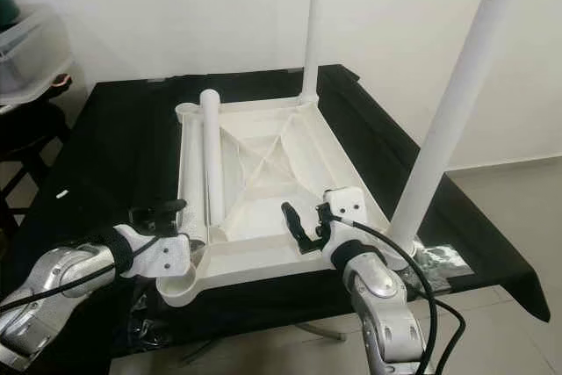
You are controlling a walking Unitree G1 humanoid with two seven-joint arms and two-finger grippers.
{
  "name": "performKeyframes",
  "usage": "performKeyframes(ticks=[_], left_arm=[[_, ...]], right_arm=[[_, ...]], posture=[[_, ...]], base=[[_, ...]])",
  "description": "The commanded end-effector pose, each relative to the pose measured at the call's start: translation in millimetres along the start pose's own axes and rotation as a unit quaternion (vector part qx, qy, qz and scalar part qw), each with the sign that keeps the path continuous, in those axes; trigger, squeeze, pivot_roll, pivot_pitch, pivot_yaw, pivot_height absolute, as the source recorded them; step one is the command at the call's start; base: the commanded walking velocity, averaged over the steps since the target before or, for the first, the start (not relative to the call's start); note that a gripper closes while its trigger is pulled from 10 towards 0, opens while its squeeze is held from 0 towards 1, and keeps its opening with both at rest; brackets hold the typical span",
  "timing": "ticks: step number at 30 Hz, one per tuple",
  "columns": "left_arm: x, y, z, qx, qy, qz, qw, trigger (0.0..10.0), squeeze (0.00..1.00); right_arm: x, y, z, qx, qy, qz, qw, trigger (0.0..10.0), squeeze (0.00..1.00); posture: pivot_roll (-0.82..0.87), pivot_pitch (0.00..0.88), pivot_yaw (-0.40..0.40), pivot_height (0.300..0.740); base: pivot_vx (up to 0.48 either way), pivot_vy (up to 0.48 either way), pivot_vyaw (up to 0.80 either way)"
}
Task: Building children table
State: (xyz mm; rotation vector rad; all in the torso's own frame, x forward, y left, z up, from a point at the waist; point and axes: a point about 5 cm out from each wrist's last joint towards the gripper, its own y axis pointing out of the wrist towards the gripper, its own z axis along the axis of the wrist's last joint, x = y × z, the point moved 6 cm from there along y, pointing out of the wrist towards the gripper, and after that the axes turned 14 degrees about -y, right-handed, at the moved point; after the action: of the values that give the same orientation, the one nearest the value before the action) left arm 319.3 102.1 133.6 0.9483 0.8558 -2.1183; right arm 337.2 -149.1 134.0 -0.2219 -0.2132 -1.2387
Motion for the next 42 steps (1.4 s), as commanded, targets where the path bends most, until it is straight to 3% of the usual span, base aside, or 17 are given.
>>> performKeyframes(ticks=[1, 16, 20, 23, 33, 42], left_arm=[[-1.5, 4.6, -6, -0.017, 0.016, 0.012, 1.0, 10.0, 0.0], [-10.1, 16.9, -16, -0.048, 0.051, 0.037, 0.997, 10.0, 0.0], [4.8, 24.7, -21, -0.071, 0.053, 0.024, 0.996, 10.0, 0.0], [7.4, 26.8, -23, -0.078, 0.053, 0.026, 0.995, 10.0, 0.0], [-3.8, 35.8, -31, -0.105, 0.056, 0.045, 0.992, 10.0, 0.0], [-8.1, 60.0, -40, -0.141, 0.044, 0.068, 0.987, 10.0, 0.0]], right_arm=[[-6.6, 1.2, 7, 0.011, 0.007, 0.013, 1.0, 10.0, 0.0], [-6.7, 1.5, 11, 0.017, 0.009, 0.014, 1.0, 10.0, 0.0], [-6.7, 1.8, 14, 0.02, 0.011, 0.014, 1.0, 10.0, 0.0], [-6.6, 1.8, 15, 0.021, 0.012, 0.013, 1.0, 10.0, 0.0], [-7.7, 1.9, 17, 0.024, 0.018, 0.011, 0.999, 10.0, 0.0], [-5.3, 1.0, 20, 0.027, 0.022, 0.004, 0.999, 10.0, 0.0]], posture=[[0.0, 0.0, 0.003, 0.74], [-0.01, 0.0, 0.001, 0.74], [-0.01, 0.0, 0.002, 0.74], [-0.01, 0.0, 0.002, 0.74], [-0.01, 0.0, 0.008, 0.74], [-0.03, 0.0, 0.017, 0.74]], base=[[0.0, 0.0, 0.0], [0.0, 0.0, 0.0], [0.0, 0.0, 0.0], [0.0, 0.0, 0.0], [0.0, 0.0, 0.0], [0.0, 0.0, 0.0]])
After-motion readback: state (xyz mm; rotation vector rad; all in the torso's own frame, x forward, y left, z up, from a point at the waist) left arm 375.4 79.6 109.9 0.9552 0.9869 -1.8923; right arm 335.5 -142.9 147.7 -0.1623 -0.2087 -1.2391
